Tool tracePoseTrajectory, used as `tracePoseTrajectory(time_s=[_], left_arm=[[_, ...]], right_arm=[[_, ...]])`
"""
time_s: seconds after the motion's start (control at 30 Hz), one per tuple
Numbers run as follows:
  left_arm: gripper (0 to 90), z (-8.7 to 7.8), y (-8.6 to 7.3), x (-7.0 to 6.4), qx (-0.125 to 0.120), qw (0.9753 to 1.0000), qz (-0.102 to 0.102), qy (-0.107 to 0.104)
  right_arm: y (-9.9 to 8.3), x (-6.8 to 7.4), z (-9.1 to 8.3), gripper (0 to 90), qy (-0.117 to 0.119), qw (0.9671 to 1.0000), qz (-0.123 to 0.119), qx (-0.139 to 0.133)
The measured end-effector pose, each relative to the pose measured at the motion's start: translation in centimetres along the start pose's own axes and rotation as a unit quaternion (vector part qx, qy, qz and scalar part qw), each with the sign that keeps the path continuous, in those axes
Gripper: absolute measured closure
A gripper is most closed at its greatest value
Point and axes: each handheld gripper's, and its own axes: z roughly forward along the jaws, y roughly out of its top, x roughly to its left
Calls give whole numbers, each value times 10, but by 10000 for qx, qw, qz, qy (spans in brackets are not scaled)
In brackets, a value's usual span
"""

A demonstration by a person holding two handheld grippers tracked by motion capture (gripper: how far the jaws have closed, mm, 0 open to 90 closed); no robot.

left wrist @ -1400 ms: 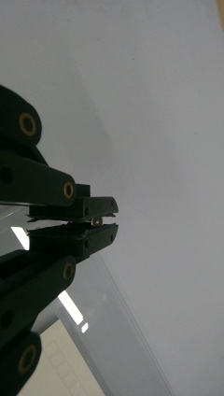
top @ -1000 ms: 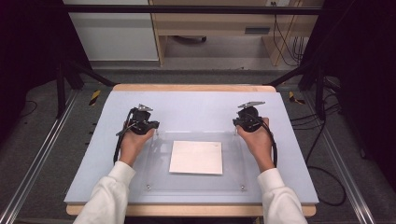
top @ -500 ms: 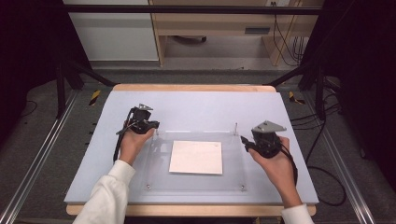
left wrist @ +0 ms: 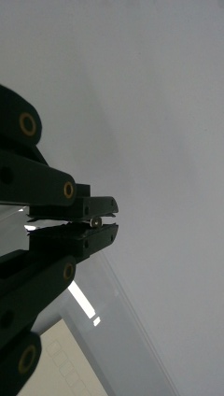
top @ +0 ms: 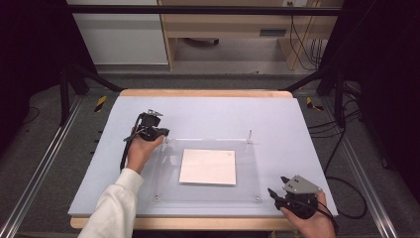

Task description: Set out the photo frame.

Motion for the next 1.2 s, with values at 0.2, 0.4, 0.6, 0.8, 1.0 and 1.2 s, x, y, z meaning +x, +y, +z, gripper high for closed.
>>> tracePoseTrajectory(time_s=[0.2, 0.4, 0.6, 0.8, 1.0, 1.2], left_arm=[[850, 1, 1, 1, 8, 10000, -1, 11], [849, 2, 1, 2, 8, 10000, -13, -14], [849, 3, 2, 2, 37, 10000, -53, -33], [849, 4, 2, 2, 63, 10000, -65, -32], [848, 4, 2, 2, 68, 10000, -43, -12], [848, 5, 2, 3, 77, 10000, -52, -29]], right_arm=[[-9, 13, -4, 362, 33, 9994, -314, 146], [-11, 22, -1, 325, 80, 9979, -574, 293], [-11, 28, 0, 303, 109, 9966, -733, 362], [-11, 32, 1, 292, 114, 9954, -859, 419], [-11, 35, 6, 287, 115, 9947, -918, 452], [-9, 38, 9, 288, 128, 9943, -960, 449]])
